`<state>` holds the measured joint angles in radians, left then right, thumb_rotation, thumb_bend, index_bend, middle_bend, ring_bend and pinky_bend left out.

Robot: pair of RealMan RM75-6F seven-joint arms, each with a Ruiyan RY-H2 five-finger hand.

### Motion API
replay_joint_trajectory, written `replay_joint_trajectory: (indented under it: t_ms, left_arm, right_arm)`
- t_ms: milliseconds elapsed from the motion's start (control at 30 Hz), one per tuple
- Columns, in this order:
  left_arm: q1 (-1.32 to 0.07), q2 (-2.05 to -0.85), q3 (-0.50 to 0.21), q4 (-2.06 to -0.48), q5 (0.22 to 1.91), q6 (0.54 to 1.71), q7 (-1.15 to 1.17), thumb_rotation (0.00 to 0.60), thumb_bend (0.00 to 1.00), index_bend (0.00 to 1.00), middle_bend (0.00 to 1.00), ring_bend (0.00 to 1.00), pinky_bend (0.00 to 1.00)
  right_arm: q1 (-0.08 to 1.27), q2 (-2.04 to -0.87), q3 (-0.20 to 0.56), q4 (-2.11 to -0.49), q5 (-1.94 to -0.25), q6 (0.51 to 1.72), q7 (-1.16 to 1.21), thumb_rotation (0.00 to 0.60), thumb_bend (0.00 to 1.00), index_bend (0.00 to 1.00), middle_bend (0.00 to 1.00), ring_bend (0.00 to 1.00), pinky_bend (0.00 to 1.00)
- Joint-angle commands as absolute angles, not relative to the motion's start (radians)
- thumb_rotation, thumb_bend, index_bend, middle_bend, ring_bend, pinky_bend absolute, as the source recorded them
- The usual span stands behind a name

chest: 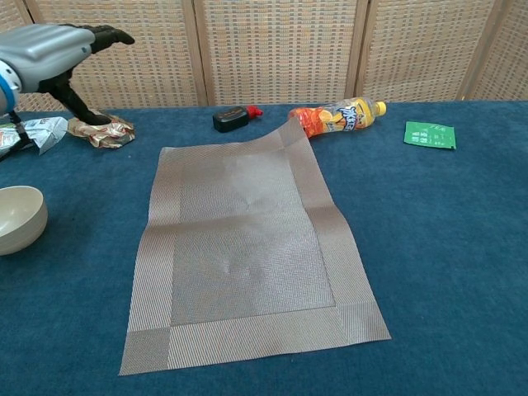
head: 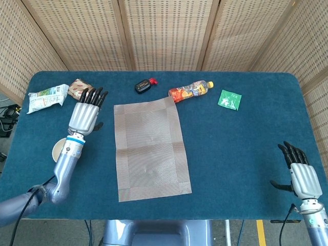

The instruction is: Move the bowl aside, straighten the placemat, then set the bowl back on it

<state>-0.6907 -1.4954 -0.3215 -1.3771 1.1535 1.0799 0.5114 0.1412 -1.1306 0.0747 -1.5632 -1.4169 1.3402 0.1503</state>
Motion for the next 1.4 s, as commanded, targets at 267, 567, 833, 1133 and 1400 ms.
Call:
replay_joint_trajectory:
  t_ms: [267, 567, 833, 1133, 1400]
  left_arm:
    - [-0.456, -1.326, -0.151, -1.58, 1.289, 1.319, 0.418, 0.6, 0.21, 0.02, 0.0, 0.0, 0.0]
    - [-0.272, -1.289, -0.011, -1.622, 1.408, 1.513, 0.339, 0.6, 0.21, 0.02, 0.0, 0.0, 0.0]
    - [-0.167, -1.26, 0.04, -1.607, 1.475, 1.624, 0.243, 0.6, 0.21, 0.0, 0.0, 0.0, 0.0]
    - [-0.146, -1.253, 0.03, -1.585, 1.484, 1.611, 0.207, 0.6, 0.21, 0.0, 0.0, 0.0, 0.0]
    - [-0.138, -1.251, 0.016, -1.581, 1.482, 1.592, 0.197, 0.6, 0.21, 0.0, 0.0, 0.0, 0.0]
  right_arm:
    - [0.143, -1.134, 0.064, -1.562, -1.436, 1.335, 0.154, 0.6, 0.02, 0.0, 0.0, 0.0, 0.0]
    - [0.152, -1.151, 0.04, -1.579, -1.486, 1.335, 0.105, 0.6, 0.02, 0.0, 0.0, 0.0, 0.0]
    - [0.162, -1.183, 0.004, -1.608, -1.607, 1.374, 0.037, 0.6, 0.0, 0.0, 0.0, 0.0, 0.0]
    - [0.197, -1.207, -0.014, -1.785, -1.724, 1.366, -0.123, 0.6, 0.0, 0.0, 0.0, 0.0, 0.0]
    - [0.262, -1.335, 0.007, -1.835, -1.666, 1.236, -0.255, 0.6, 0.0, 0.0, 0.0, 0.0, 0.0]
